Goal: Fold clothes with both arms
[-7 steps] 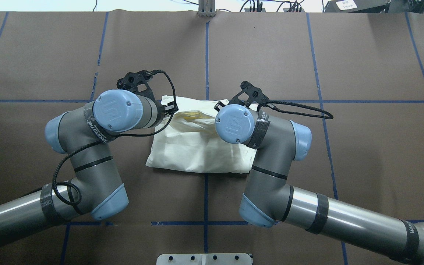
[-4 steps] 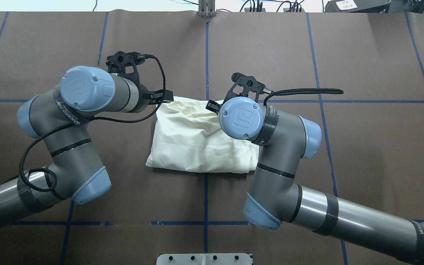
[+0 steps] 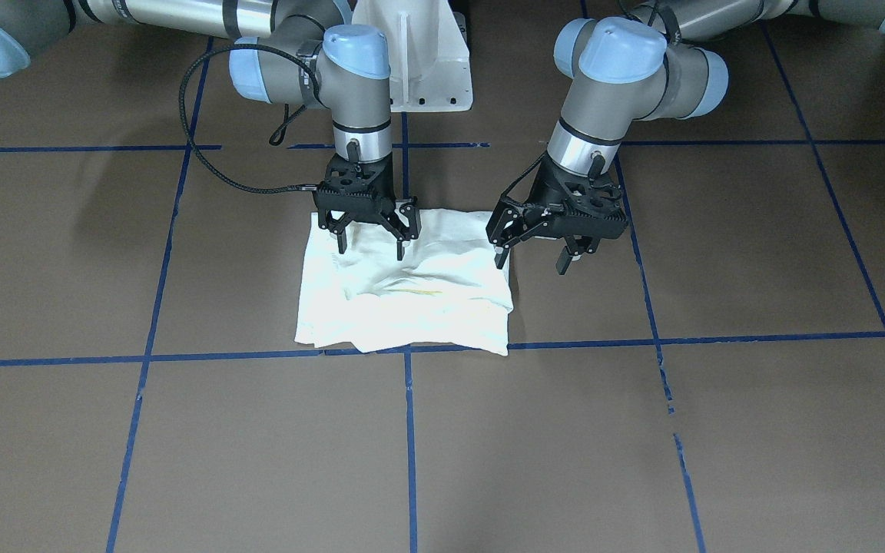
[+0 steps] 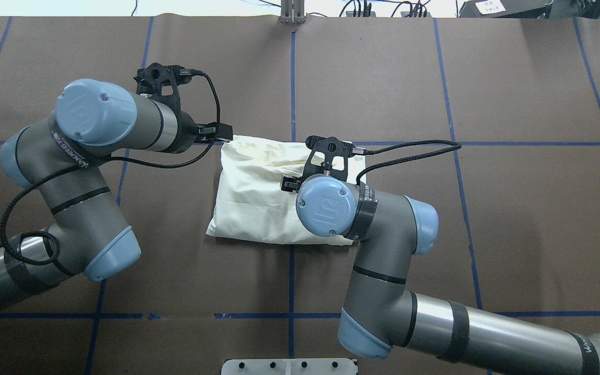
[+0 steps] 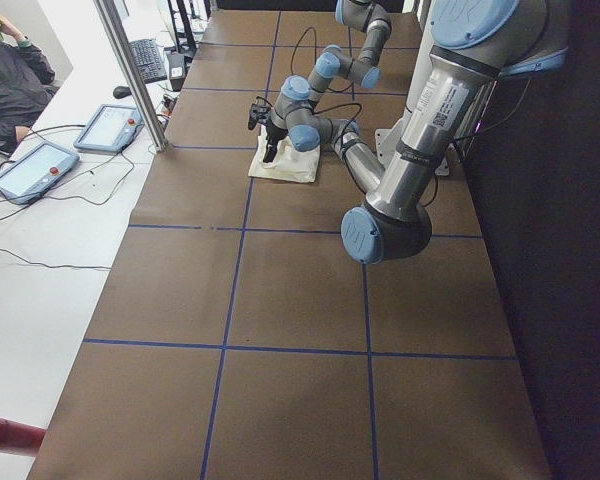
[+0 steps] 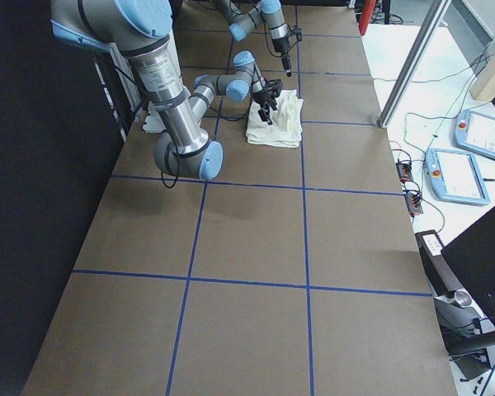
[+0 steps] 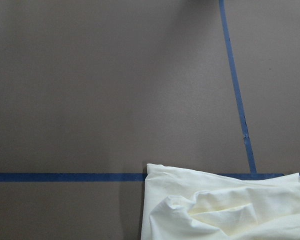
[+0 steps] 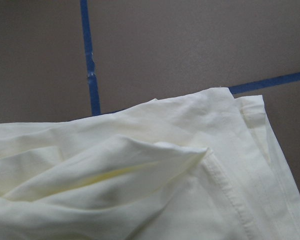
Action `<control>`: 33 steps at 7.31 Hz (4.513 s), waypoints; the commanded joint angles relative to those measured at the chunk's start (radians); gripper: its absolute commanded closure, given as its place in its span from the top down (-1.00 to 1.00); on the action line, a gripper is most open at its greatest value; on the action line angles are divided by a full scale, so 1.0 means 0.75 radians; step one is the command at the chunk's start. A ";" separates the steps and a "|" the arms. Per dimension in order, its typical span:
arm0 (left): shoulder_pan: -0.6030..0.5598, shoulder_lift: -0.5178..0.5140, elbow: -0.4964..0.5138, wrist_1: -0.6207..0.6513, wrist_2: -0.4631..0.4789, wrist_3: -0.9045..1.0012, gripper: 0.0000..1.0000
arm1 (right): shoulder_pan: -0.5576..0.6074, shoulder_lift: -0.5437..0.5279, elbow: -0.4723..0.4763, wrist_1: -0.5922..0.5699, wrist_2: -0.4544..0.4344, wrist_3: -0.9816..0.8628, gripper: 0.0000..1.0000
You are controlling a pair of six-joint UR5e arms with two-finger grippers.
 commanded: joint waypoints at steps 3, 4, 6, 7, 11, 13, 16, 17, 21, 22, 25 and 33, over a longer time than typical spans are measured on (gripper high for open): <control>0.001 0.001 -0.002 0.000 -0.001 -0.008 1.00 | 0.128 0.098 -0.267 -0.003 -0.014 -0.070 1.00; 0.003 0.001 -0.002 0.000 -0.001 -0.008 1.00 | 0.181 0.111 -0.341 -0.003 -0.014 -0.080 1.00; 0.007 0.003 0.000 -0.004 -0.001 -0.004 1.00 | 0.387 0.113 -0.352 -0.003 0.225 -0.176 1.00; 0.014 0.024 0.006 -0.057 -0.001 0.004 1.00 | 0.477 0.115 -0.330 0.003 0.402 -0.298 1.00; 0.163 0.132 0.065 -0.487 0.003 -0.148 1.00 | 0.504 0.079 -0.177 0.007 0.489 -0.397 1.00; 0.255 0.106 0.070 -0.495 0.014 -0.438 1.00 | 0.504 0.060 -0.162 0.009 0.489 -0.397 1.00; 0.280 0.114 0.145 -0.524 0.081 -0.534 1.00 | 0.502 0.058 -0.154 0.009 0.487 -0.395 1.00; 0.280 0.124 0.174 -0.567 0.083 -0.532 1.00 | 0.502 0.050 -0.154 0.009 0.487 -0.393 1.00; 0.304 0.126 0.198 -0.567 0.083 -0.524 1.00 | 0.502 0.046 -0.154 0.009 0.483 -0.393 1.00; 0.304 0.126 0.198 -0.567 0.083 -0.522 1.00 | 0.502 0.046 -0.152 0.009 0.483 -0.393 1.00; 0.221 0.116 0.155 -0.559 0.069 -0.483 1.00 | 0.502 0.048 -0.146 0.009 0.483 -0.395 1.00; 0.007 -0.070 0.605 -0.855 0.012 0.035 0.86 | 0.502 0.044 -0.146 0.009 0.483 -0.391 1.00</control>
